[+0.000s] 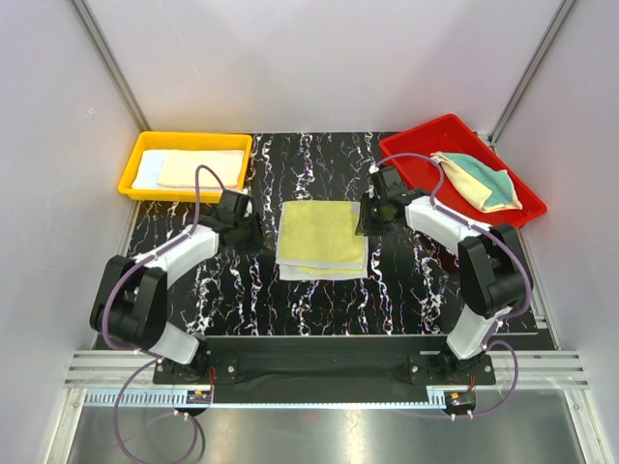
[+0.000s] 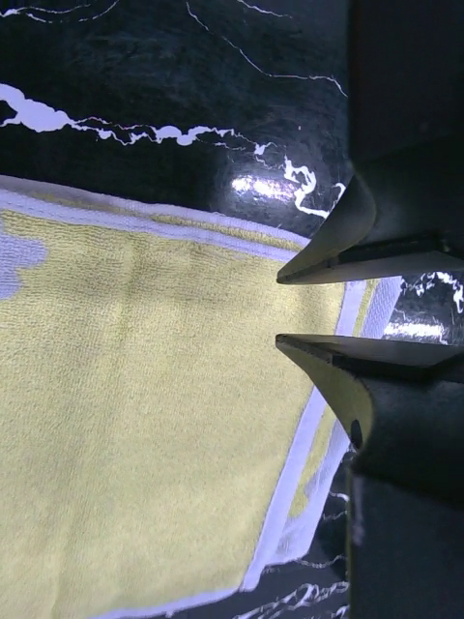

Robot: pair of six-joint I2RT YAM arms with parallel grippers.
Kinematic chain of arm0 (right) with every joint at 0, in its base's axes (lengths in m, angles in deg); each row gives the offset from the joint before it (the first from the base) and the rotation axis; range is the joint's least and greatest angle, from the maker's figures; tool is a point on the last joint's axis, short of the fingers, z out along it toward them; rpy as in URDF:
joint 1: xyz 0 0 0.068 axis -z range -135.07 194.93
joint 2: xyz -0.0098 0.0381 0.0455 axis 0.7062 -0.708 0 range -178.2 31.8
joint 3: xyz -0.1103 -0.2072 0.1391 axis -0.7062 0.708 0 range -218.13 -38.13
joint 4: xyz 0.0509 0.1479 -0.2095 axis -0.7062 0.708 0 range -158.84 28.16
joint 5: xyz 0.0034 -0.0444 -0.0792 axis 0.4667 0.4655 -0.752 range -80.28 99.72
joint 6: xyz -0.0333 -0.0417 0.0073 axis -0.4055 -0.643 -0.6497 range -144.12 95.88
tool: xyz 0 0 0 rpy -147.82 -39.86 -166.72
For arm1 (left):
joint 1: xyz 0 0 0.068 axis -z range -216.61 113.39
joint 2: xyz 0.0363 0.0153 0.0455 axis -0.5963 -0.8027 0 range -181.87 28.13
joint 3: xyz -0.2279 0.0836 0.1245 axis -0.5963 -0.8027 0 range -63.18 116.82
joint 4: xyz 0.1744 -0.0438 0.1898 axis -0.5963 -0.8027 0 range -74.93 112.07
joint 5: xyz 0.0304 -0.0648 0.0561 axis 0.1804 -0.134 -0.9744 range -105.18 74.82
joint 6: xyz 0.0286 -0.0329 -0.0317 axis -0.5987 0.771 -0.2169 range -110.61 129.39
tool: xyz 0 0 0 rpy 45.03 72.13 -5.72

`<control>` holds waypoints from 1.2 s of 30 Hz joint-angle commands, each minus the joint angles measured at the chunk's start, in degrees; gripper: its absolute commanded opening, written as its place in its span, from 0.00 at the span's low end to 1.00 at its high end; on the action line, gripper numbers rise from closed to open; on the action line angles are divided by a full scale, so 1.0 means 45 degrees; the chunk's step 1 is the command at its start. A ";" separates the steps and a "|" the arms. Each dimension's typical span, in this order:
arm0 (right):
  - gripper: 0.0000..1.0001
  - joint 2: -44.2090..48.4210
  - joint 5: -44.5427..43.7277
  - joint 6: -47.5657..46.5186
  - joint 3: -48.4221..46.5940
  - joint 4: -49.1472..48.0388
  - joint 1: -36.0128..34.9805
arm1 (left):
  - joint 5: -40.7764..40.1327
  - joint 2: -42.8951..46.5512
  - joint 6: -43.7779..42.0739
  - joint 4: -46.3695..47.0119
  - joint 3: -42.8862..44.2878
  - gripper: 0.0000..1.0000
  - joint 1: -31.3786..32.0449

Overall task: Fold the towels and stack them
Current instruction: Fold the towel

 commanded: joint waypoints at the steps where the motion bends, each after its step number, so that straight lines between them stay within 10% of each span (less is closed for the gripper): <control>1: 0.34 0.0864 -0.0097 0.0667 0.0578 0.0779 -0.0094 | 0.0551 -0.0804 0.0080 0.0934 0.0076 0.44 -0.0033; 29: 0.32 0.0222 -0.0038 0.1390 0.2359 -0.0510 -0.0778 | 0.1508 -0.2426 0.0177 0.2302 -0.0432 0.30 0.0474; 36: 0.25 0.0221 -0.0429 0.1234 0.2222 -0.0198 -0.0817 | 0.1626 -0.2446 0.0080 0.1952 -0.0179 0.00 0.0494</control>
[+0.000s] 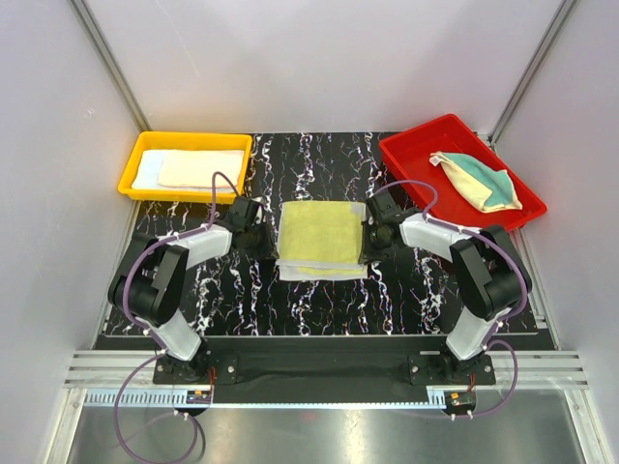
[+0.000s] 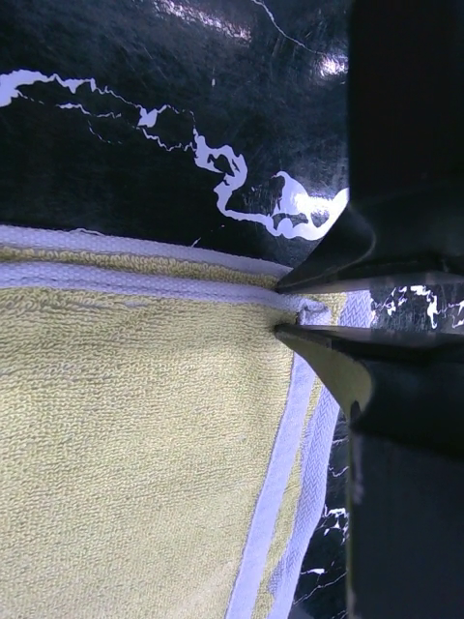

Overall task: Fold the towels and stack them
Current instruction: Fold the towel

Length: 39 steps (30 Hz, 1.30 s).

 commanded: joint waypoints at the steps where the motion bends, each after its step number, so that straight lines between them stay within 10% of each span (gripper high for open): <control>1: 0.22 0.0085 -0.0390 0.0001 -0.0148 0.0001 -0.0176 | 0.0120 -0.0119 -0.0192 -0.0162 0.0292 0.00 0.0091; 7: 0.00 0.0320 -0.0371 -0.0214 -0.0713 0.0509 -0.0176 | 0.0081 0.0193 -0.0329 -0.1138 0.1054 0.00 0.0091; 39: 0.12 -0.0227 -0.0254 -0.0429 -0.1106 0.0451 -0.0176 | 0.0237 0.0975 -0.0076 -0.2194 0.1817 0.00 0.0559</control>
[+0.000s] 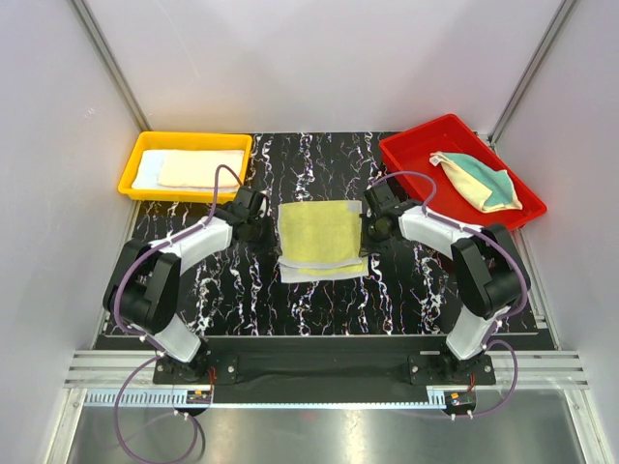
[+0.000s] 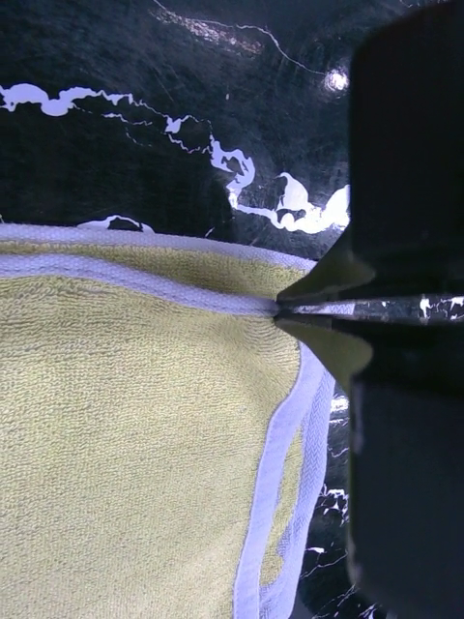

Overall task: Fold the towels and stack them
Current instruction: Fold the towel

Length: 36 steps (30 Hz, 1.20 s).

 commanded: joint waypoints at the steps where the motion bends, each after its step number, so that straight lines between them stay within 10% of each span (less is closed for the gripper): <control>1: 0.06 -0.0173 0.0028 -0.0104 0.0012 -0.0457 -0.0151 | 0.0096 0.0290 -0.0003 0.0186 0.0433 0.00 0.0084; 18: 0.00 0.1114 -0.0030 -0.1237 -0.2254 0.2452 -0.0132 | -0.0236 0.1578 0.0465 -0.1651 0.1412 0.00 0.0297; 36: 0.00 0.1468 0.0048 -0.1022 0.1672 -0.0066 -0.0073 | -0.1017 0.1189 0.1404 0.0284 -0.1852 0.00 0.1568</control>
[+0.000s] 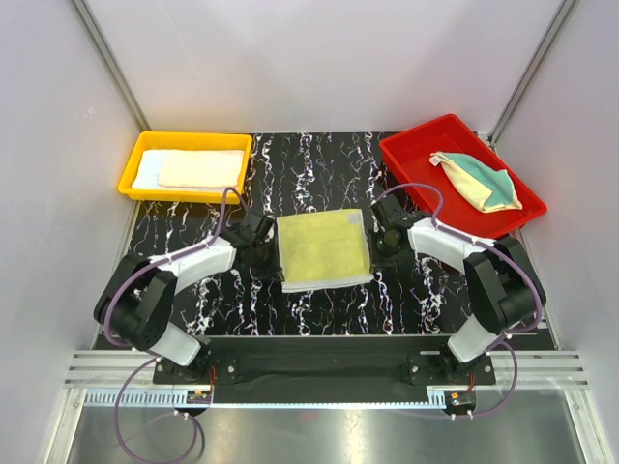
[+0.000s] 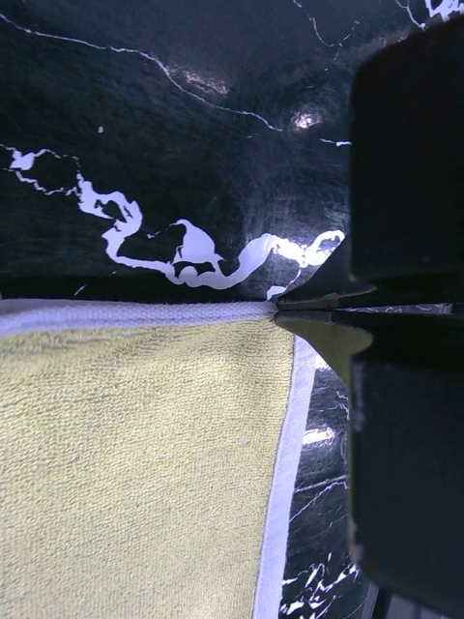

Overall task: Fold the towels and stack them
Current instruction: Fold the towel

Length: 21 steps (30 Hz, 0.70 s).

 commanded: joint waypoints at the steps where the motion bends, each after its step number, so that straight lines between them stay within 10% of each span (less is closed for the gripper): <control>1: 0.00 -0.0034 0.0082 -0.0021 -0.0091 -0.0786 -0.0054 | -0.0546 -0.0191 -0.0107 0.0580 0.0251 0.00 0.0043; 11: 0.00 0.0942 0.0335 -0.0412 -0.1751 0.1128 0.0122 | -0.1034 0.1506 -0.0381 -0.1549 0.1853 0.00 0.0062; 21: 0.00 0.1138 0.0883 0.0076 0.0356 -0.0178 0.0122 | -0.0371 0.1392 0.0088 0.0246 -0.0490 0.00 0.0296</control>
